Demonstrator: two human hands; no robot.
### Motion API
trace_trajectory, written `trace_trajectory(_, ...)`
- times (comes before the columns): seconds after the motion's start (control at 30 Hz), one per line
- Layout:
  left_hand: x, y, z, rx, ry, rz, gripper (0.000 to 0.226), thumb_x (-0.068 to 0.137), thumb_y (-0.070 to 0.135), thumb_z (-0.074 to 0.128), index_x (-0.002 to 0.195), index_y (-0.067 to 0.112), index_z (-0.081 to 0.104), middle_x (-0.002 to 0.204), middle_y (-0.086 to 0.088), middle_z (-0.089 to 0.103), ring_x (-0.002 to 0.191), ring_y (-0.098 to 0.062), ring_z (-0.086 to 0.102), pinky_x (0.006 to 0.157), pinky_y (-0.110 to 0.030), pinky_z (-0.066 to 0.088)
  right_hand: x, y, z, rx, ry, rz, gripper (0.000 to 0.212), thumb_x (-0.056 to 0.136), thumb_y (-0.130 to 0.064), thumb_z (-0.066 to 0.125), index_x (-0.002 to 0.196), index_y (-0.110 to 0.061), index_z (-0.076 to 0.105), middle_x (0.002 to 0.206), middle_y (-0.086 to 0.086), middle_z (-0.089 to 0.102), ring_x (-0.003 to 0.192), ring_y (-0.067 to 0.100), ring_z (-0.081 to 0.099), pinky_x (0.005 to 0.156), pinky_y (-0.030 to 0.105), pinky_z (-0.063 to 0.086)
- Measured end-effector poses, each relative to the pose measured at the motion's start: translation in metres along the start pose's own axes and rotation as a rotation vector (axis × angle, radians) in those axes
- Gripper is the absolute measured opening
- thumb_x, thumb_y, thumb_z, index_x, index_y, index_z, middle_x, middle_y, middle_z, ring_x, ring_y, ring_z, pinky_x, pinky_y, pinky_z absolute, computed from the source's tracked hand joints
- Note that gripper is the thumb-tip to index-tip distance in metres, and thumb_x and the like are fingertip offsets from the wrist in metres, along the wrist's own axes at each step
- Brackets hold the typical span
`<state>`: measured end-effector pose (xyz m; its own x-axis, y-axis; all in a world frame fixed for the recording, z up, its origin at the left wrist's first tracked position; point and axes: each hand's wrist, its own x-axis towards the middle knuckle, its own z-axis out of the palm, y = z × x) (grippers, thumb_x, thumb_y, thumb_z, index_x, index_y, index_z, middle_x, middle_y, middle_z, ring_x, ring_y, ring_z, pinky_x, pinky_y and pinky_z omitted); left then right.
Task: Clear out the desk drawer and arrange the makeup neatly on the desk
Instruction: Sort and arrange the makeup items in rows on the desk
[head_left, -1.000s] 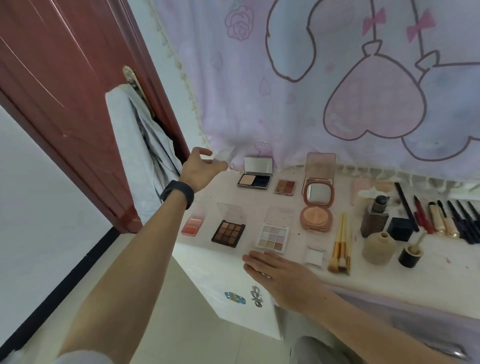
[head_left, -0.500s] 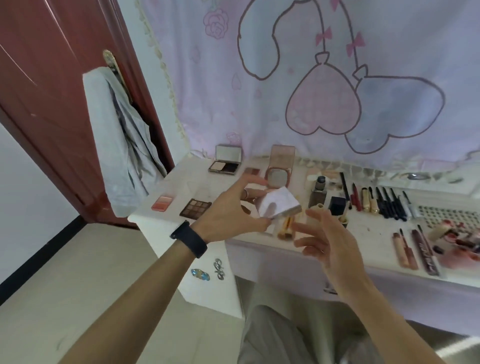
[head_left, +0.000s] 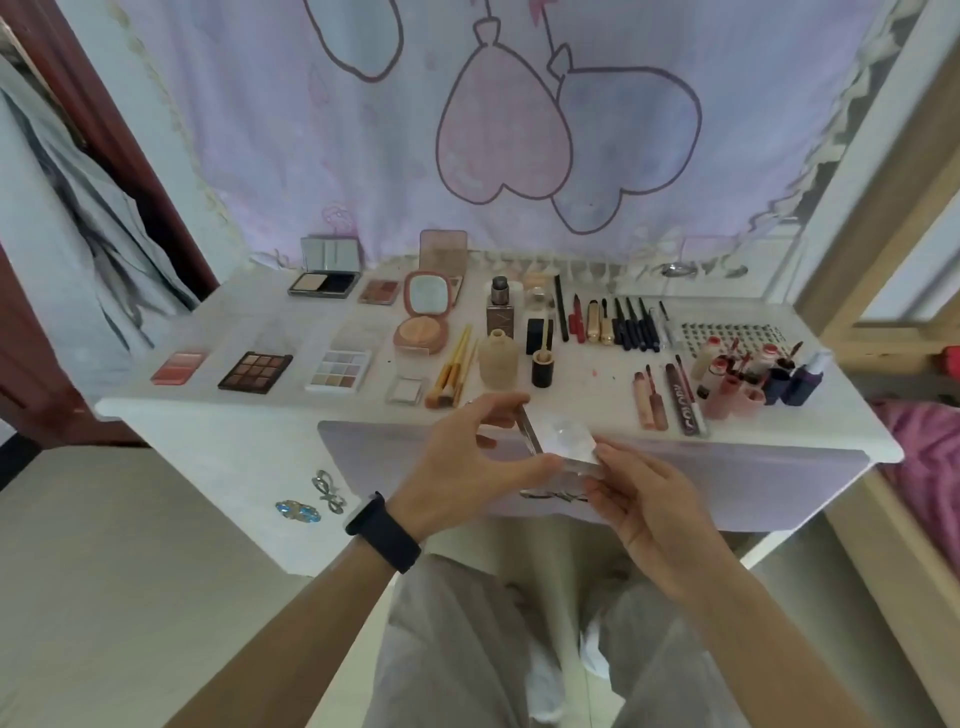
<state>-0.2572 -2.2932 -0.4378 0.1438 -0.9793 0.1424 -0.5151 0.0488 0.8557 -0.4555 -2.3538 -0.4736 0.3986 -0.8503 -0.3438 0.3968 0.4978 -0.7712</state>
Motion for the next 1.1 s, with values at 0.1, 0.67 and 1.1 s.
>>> trace_trajectory(0.1,-0.004,0.001,0.01,-0.015,0.01,0.021,0.083,0.062,0.059,0.081,0.135,0.028,0.056,0.12,0.019,0.062,0.112,0.002,0.057,0.09,-0.017,0.049,-0.005,0.003,-0.01,-0.007,-0.035,0.04,0.032,0.074,-0.011,0.072,0.103,0.0,0.076,0.088,0.019,0.074,0.071,0.022,0.073,0.062,0.025,0.06)
trace_trajectory(0.67,0.006,0.005,0.016,-0.337,-0.159,-0.156,0.077,0.063,0.045,0.085,0.134,0.027,0.059,0.127,0.007,0.067,0.12,-0.008,0.061,0.106,-0.039,0.049,0.004,0.003,-0.014,0.021,-0.171,0.103,0.039,0.083,-0.017,0.068,0.117,0.001,0.067,0.111,0.021,0.069,0.086,0.023,0.072,0.07,0.027,0.061)
trace_trajectory(1.1,-0.005,0.002,0.027,0.051,-0.156,0.163,0.089,0.066,0.049,0.089,0.142,0.044,0.042,0.132,0.023,0.055,0.126,0.001,0.051,0.1,-0.016,0.043,-0.012,-0.013,-0.001,-0.322,-0.253,-0.037,0.055,0.073,-0.026,0.086,0.123,-0.013,0.066,0.113,0.013,0.074,0.101,0.031,0.073,0.075,0.031,0.06)
